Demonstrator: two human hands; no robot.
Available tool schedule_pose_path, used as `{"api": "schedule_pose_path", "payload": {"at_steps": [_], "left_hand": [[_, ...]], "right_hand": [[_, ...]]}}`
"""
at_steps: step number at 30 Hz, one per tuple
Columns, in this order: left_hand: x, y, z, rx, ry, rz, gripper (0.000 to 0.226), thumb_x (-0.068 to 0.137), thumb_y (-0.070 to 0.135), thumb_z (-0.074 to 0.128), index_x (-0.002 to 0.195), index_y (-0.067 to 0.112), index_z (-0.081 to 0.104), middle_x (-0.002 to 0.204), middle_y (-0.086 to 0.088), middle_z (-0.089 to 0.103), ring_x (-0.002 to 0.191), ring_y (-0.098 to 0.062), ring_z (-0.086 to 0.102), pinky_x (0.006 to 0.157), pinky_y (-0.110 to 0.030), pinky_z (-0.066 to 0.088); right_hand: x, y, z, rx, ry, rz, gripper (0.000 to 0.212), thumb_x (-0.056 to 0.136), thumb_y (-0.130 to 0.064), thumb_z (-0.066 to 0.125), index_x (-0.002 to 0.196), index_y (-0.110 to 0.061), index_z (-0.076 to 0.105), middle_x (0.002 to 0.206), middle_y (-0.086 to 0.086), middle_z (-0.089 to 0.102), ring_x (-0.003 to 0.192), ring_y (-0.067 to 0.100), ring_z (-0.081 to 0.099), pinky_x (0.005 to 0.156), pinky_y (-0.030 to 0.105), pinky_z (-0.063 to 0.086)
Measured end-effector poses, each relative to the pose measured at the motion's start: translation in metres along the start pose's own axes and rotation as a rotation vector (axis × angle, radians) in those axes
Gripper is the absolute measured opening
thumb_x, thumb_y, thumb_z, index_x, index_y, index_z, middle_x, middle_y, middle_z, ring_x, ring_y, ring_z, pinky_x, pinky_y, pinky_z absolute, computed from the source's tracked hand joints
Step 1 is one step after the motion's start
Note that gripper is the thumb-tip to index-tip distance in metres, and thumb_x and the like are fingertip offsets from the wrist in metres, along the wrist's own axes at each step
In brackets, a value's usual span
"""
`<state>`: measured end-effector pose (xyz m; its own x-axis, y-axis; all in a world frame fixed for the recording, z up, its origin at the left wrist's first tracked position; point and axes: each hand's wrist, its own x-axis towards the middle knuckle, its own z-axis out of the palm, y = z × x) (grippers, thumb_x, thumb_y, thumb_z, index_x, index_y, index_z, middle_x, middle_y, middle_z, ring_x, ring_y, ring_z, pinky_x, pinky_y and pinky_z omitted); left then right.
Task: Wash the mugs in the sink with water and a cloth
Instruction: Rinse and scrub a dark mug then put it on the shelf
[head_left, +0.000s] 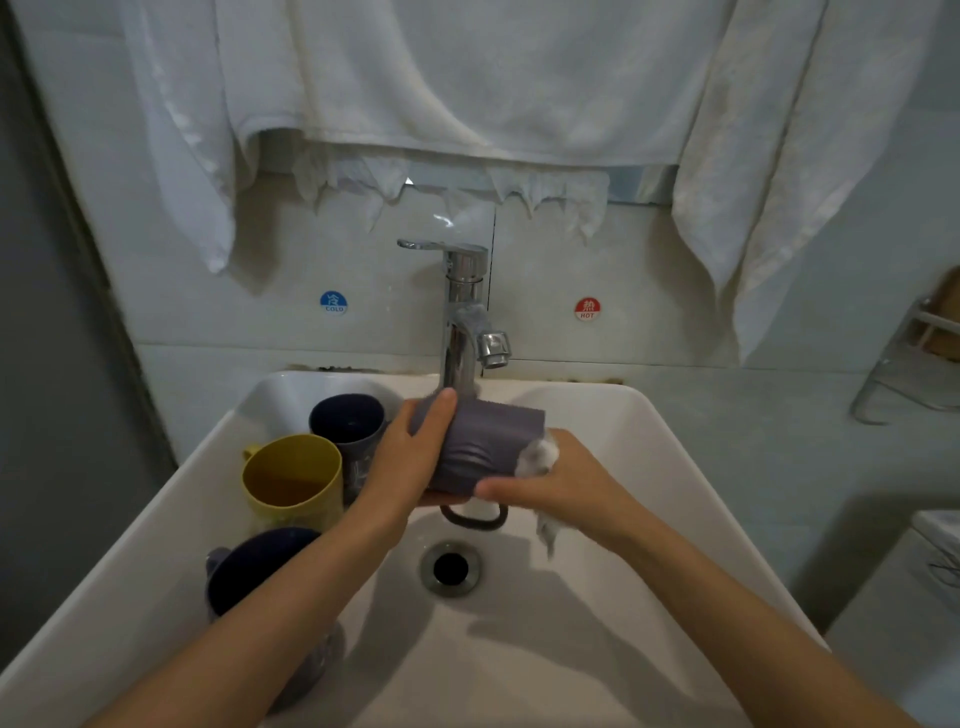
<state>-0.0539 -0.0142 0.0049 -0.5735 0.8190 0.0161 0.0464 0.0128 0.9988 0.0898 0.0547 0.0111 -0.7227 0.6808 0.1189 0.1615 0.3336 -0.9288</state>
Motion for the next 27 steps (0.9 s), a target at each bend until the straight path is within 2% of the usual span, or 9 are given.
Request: {"api": "schedule_pose_path", "payload": {"at_steps": [2,6,9,11,16,19,22,24,27], "left_hand": [[0.003,-0.003,0.0,0.022,0.033,-0.087,0.053,0.091,0.055,0.041,0.133,0.023,0.044,0.124,-0.007,0.055,0.105,-0.026,0.056,0.084,-0.044,0.054],[-0.003,0.0,0.005,0.123,0.051,0.169,0.044,0.094,0.041,0.041,0.13,0.016,0.042,0.119,-0.008,0.056,0.085,-0.007,0.055,0.051,-0.007,0.047],[-0.009,-0.001,0.005,0.207,0.019,0.398,0.06,0.085,0.052,0.055,0.132,0.021,0.039,0.118,0.002,0.053,0.096,-0.006,0.056,0.072,-0.011,0.05],[-0.01,-0.003,0.005,0.245,0.023,0.439,0.064,0.078,0.059,0.054,0.129,0.023,0.04,0.117,0.003,0.054,0.102,-0.01,0.057,0.08,-0.023,0.053],[-0.007,0.0,0.004,0.058,0.073,0.151,0.035,0.095,0.041,0.042,0.124,0.021,0.042,0.118,-0.008,0.054,0.092,-0.02,0.058,0.068,-0.032,0.053],[-0.008,0.003,0.007,-0.01,0.09,0.031,0.04,0.095,0.041,0.041,0.131,0.022,0.04,0.116,-0.006,0.048,0.093,-0.022,0.052,0.061,-0.034,0.051],[-0.007,0.006,0.004,-0.076,0.096,-0.029,0.041,0.095,0.042,0.042,0.132,0.024,0.04,0.115,-0.007,0.046,0.097,-0.025,0.05,0.06,-0.035,0.051],[-0.006,0.006,0.0,-0.145,0.121,-0.076,0.035,0.095,0.041,0.044,0.125,0.024,0.042,0.115,-0.008,0.046,0.096,-0.026,0.05,0.06,-0.037,0.052],[-0.013,0.005,-0.004,-0.26,0.122,-0.144,0.022,0.094,0.039,0.047,0.111,0.025,0.043,0.115,-0.009,0.047,0.093,-0.025,0.051,0.061,-0.039,0.05]], "right_hand": [[-0.002,0.0,0.001,-0.145,-0.06,-0.105,0.051,0.068,-0.016,0.082,0.114,-0.021,0.059,0.103,-0.006,0.067,0.092,0.002,0.064,0.077,0.014,0.05],[-0.005,-0.01,-0.001,0.158,0.067,0.025,0.014,0.081,-0.029,0.067,0.092,-0.026,0.059,0.091,-0.003,0.067,0.078,0.003,0.064,0.067,0.016,0.05],[0.003,-0.01,-0.005,0.689,0.131,0.31,0.03,0.089,-0.041,0.053,0.098,-0.014,0.06,0.095,0.01,0.069,0.081,0.02,0.067,0.063,0.027,0.055],[0.001,-0.014,-0.005,0.798,0.116,0.331,0.032,0.091,-0.038,0.053,0.103,-0.009,0.06,0.09,0.012,0.071,0.073,0.021,0.07,0.057,0.027,0.057],[-0.002,-0.005,-0.003,0.084,-0.025,0.123,0.036,0.078,-0.02,0.073,0.11,-0.019,0.056,0.108,0.009,0.065,0.096,0.021,0.064,0.088,0.033,0.054],[-0.002,-0.007,-0.017,-0.129,-0.083,0.265,0.052,0.075,-0.035,0.075,0.118,-0.018,0.051,0.113,0.005,0.061,0.103,0.02,0.059,0.095,0.035,0.05],[-0.022,0.009,-0.033,-0.289,0.06,0.503,0.037,0.085,-0.025,0.067,0.113,-0.005,0.055,0.111,0.016,0.064,0.097,0.009,0.063,0.094,0.033,0.049],[-0.029,0.011,-0.049,-0.324,0.205,0.614,0.028,0.086,-0.022,0.066,0.106,-0.003,0.062,0.096,0.01,0.069,0.081,0.002,0.064,0.08,0.023,0.053],[-0.031,0.007,-0.068,-0.106,0.199,0.23,0.034,0.078,-0.035,0.073,0.106,-0.019,0.063,0.109,-0.002,0.064,0.094,0.013,0.062,0.085,0.027,0.051]]}}
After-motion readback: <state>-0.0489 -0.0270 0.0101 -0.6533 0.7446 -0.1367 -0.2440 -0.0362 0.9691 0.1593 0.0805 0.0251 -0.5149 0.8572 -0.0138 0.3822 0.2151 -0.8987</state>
